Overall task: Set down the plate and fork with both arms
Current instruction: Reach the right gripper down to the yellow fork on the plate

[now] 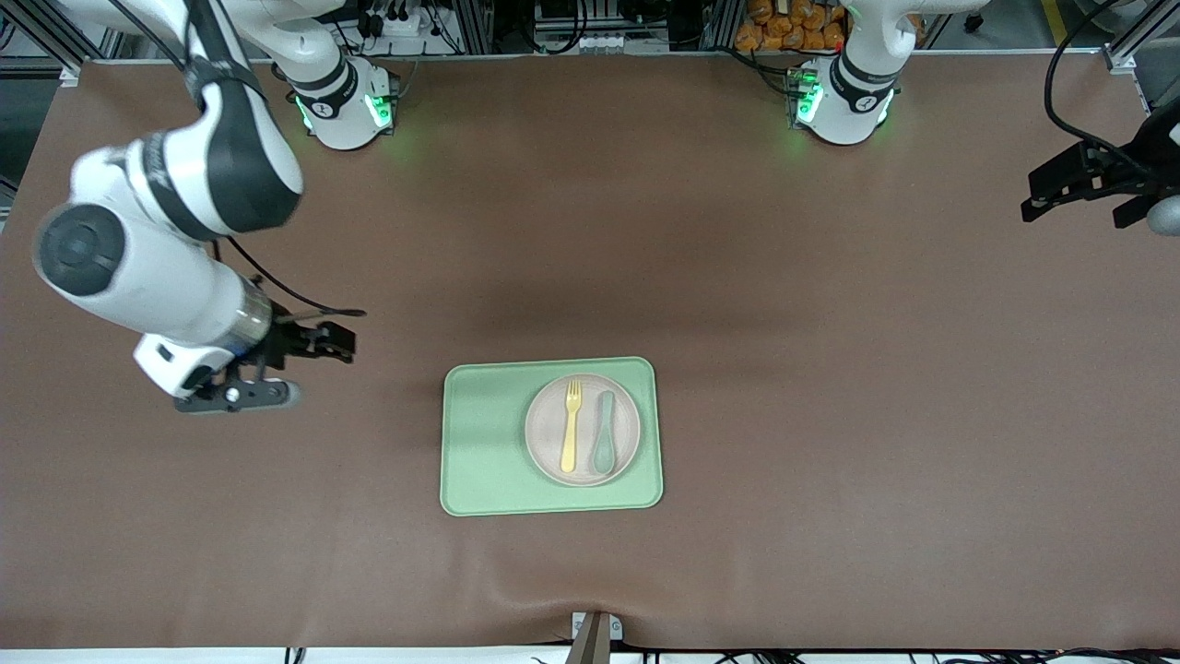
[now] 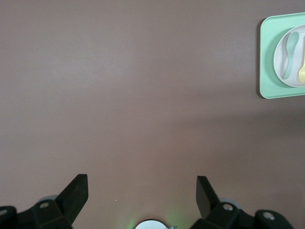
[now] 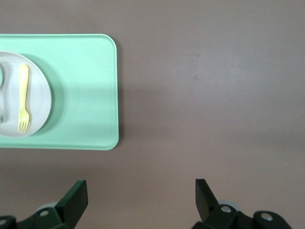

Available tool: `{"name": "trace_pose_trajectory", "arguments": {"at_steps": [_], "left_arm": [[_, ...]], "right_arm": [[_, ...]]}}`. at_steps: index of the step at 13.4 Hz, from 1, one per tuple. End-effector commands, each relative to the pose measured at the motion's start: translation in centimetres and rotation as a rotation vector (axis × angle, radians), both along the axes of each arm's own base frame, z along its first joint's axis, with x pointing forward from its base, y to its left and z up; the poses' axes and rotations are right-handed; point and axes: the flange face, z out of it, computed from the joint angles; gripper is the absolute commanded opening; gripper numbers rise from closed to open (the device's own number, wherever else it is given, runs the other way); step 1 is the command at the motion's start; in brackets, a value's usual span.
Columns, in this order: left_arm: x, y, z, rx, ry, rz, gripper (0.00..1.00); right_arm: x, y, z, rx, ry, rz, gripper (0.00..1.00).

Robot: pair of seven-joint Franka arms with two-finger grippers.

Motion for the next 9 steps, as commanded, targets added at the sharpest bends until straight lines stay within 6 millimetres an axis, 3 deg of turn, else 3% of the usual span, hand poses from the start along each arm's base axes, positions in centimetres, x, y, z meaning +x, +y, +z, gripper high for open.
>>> {"name": "trace_pose_trajectory", "arguments": {"at_steps": [1, 4, 6, 8, 9], "left_arm": [[-1.7, 0.0, -0.5, 0.038, 0.017, -0.011, 1.00], [-1.5, -0.5, -1.1, 0.053, 0.023, -0.004, 1.00], [-1.2, -0.6, -1.8, 0.043, 0.033, -0.002, 1.00], [-0.3, -0.3, -3.9, 0.038, 0.014, -0.014, 1.00], [0.1, -0.4, -4.5, 0.036, -0.004, -0.016, 1.00]], "right_arm": [[3.2, 4.6, -3.8, 0.010, -0.014, -0.062, 1.00], [4.9, 10.9, -7.0, 0.042, -0.084, -0.126, 1.00], [5.0, 15.1, -10.7, 0.057, -0.115, -0.195, 1.00], [4.4, 19.3, -13.5, 0.052, -0.137, -0.147, 0.96], [4.3, 19.9, -14.3, 0.058, -0.145, -0.156, 0.95]]}}
